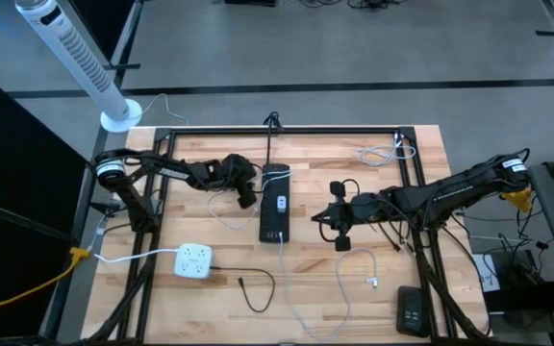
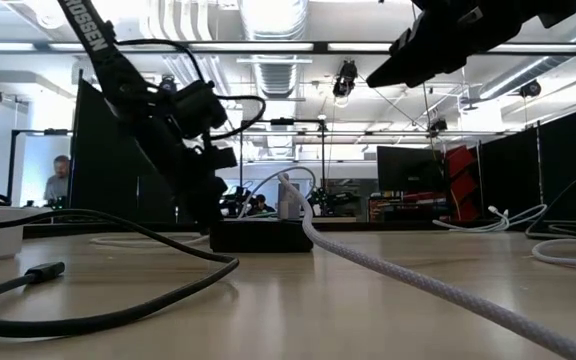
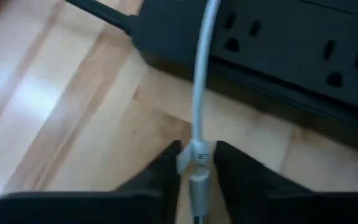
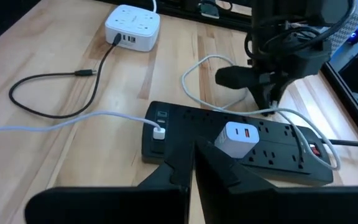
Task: Insert USB
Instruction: Insert the white charger cable into the white charger adapter
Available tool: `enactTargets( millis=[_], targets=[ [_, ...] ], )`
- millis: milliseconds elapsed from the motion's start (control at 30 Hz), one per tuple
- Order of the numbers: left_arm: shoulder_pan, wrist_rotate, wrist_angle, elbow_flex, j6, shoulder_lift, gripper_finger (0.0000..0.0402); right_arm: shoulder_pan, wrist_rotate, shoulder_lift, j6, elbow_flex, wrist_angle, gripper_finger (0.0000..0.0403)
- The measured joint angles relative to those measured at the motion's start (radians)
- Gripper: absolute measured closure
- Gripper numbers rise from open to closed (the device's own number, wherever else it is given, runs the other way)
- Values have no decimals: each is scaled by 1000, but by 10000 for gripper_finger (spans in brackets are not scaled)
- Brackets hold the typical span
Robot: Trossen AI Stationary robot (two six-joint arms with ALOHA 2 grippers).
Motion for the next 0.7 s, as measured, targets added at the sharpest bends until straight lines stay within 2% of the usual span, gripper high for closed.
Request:
enactTargets(
  millis=[67,267,400,533,600,700],
  targets=[
    [-14,-10,-83,30,7,-16,386,0,1,0,0,0,-4,403],
    [-134,-140,-340,184,31,-99,385,0,125,0,-21,-27,51,403],
    [-262,-212,-463,295,31,-147,385,0,98,7,-102,-132,381,403],
    [-413,-251,-465,379,31,-176,385,0,12,37,-151,-252,760,403],
    [-487,-273,-468,411,37,-170,385,0,-3,57,-151,-270,841,403],
    [-584,-336,-458,450,47,-156,385,2,-15,102,-158,-264,839,398]
  ],
)
